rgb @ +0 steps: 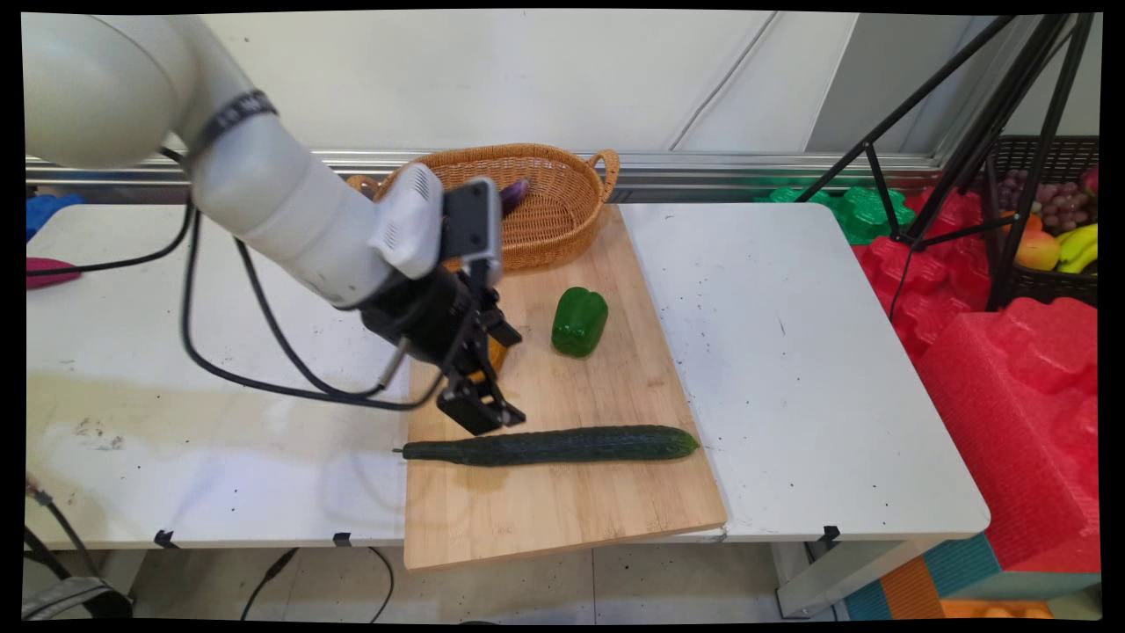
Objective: Pick up the cucumber from the cutting board
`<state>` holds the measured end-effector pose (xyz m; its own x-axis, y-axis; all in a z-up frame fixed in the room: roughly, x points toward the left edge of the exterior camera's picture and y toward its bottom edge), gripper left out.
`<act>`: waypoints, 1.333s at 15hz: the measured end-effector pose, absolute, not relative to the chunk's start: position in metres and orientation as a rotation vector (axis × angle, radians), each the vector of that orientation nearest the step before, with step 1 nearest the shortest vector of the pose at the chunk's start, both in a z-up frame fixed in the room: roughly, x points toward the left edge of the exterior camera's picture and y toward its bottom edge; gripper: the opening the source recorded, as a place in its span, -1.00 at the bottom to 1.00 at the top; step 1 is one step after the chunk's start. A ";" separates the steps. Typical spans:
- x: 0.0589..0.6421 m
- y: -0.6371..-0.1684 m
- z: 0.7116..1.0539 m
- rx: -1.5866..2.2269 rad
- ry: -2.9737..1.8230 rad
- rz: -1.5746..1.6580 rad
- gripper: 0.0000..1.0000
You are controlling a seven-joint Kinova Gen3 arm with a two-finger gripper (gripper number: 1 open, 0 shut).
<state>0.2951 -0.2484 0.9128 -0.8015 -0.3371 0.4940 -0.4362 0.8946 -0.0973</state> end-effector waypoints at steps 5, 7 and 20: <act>0.265 -0.260 0.879 0.578 -2.623 0.241 1.00; 0.255 -0.264 0.864 0.579 -2.636 0.230 1.00; 0.220 -0.278 0.800 0.631 -2.653 0.216 1.00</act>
<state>0.2197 -0.2784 0.8002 -0.8165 -0.3978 0.4184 -0.4602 0.8860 -0.0558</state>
